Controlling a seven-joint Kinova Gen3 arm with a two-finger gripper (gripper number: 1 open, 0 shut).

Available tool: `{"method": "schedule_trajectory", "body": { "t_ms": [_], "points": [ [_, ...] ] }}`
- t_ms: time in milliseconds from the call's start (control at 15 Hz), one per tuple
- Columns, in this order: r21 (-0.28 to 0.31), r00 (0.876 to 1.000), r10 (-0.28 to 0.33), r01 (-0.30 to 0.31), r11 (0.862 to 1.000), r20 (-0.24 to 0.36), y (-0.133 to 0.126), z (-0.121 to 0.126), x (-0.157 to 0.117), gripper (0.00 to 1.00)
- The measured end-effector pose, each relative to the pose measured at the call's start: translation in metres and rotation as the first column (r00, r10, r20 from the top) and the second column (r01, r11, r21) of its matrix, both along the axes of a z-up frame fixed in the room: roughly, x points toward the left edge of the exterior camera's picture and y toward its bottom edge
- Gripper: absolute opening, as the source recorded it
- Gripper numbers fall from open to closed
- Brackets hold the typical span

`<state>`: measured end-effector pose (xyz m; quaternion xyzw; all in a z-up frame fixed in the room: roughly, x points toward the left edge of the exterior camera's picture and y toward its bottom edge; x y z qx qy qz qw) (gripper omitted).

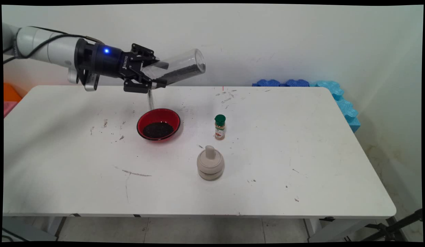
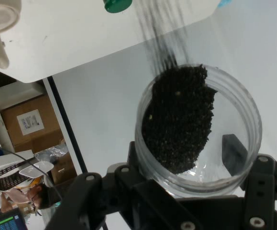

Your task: Pour the black seasoning powder in the red bowl

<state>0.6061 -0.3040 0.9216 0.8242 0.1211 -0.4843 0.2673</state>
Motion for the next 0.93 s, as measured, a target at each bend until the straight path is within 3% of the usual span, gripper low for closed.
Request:
{"method": "schedule_trajectory", "body": {
  "t_ms": [933],
  "points": [
    [0.004,0.999,0.029,-0.029,1.0,-0.041,0.0034,0.0094,-0.0036,0.0]
  ]
}}
